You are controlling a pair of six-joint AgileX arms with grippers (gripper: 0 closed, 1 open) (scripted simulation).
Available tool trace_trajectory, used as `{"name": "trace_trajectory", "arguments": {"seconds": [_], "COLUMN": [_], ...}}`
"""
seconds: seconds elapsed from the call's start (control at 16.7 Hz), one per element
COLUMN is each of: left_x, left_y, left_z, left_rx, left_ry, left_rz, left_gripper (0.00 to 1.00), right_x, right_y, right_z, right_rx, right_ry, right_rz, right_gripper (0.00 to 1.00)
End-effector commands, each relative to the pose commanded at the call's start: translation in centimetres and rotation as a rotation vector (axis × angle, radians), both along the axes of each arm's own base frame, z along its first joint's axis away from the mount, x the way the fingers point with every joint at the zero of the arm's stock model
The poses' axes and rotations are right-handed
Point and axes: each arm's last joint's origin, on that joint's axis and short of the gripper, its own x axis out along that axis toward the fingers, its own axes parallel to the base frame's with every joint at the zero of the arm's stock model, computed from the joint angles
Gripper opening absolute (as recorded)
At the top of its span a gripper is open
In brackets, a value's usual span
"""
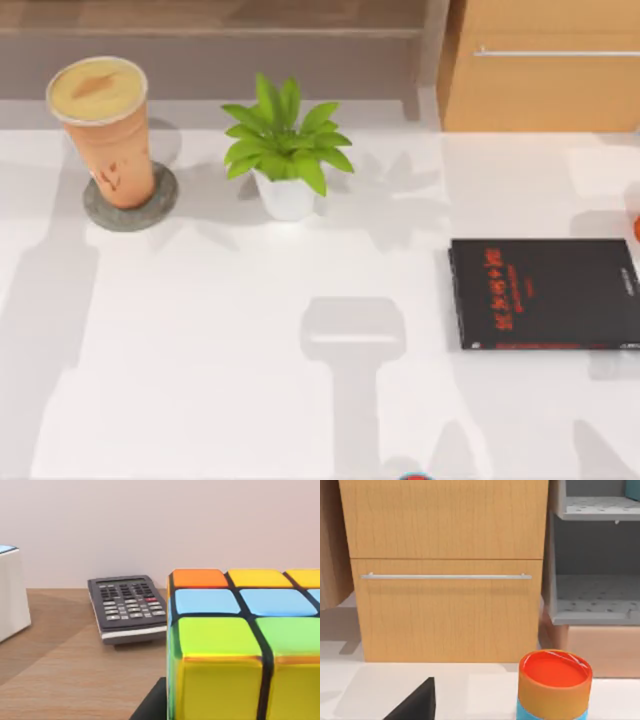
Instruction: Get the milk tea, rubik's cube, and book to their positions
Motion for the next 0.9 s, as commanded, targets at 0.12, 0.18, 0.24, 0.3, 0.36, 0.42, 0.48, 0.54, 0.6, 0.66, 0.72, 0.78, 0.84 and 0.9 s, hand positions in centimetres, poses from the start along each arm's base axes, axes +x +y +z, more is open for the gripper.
{"name": "trace_trajectory", "arguments": {"seconds": [0.12,0.18,0.24,0.3,0.36,0.42,0.48,0.54,0.6,0.66,0.72,0.78,0.84,0.9], "left_x": [0.00,0.00,0.00,0.00,0.00,0.00,0.00,0.00,0.00,0.00,0.00,0.00,0.00,0.00], "left_y": [0.00,0.00,0.00,0.00,0.00,0.00,0.00,0.00,0.00,0.00,0.00,0.00,0.00,0.00], "left_z": [0.00,0.00,0.00,0.00,0.00,0.00,0.00,0.00,0.00,0.00,0.00,0.00,0.00,0.00], "left_rx": [0.000,0.000,0.000,0.000,0.000,0.000,0.000,0.000,0.000,0.000,0.000,0.000,0.000,0.000], "left_ry": [0.000,0.000,0.000,0.000,0.000,0.000,0.000,0.000,0.000,0.000,0.000,0.000,0.000,0.000], "left_rz": [0.000,0.000,0.000,0.000,0.000,0.000,0.000,0.000,0.000,0.000,0.000,0.000,0.000,0.000], "left_gripper": [0.45,0.53,0.60,0.68,0.75,0.83,0.90,0.98,1.00,1.00,1.00,1.00,1.00,1.00], "right_x": [0.00,0.00,0.00,0.00,0.00,0.00,0.00,0.00,0.00,0.00,0.00,0.00,0.00,0.00], "right_y": [0.00,0.00,0.00,0.00,0.00,0.00,0.00,0.00,0.00,0.00,0.00,0.00,0.00,0.00], "right_z": [0.00,0.00,0.00,0.00,0.00,0.00,0.00,0.00,0.00,0.00,0.00,0.00,0.00,0.00], "right_rx": [0.000,0.000,0.000,0.000,0.000,0.000,0.000,0.000,0.000,0.000,0.000,0.000,0.000,0.000], "right_ry": [0.000,0.000,0.000,0.000,0.000,0.000,0.000,0.000,0.000,0.000,0.000,0.000,0.000,0.000], "right_rz": [0.000,0.000,0.000,0.000,0.000,0.000,0.000,0.000,0.000,0.000,0.000,0.000,0.000,0.000], "right_gripper": [1.00,1.00,1.00,1.00,1.00,1.00,1.00,1.00,1.00,1.00,1.00,1.00,1.00,1.00]}}
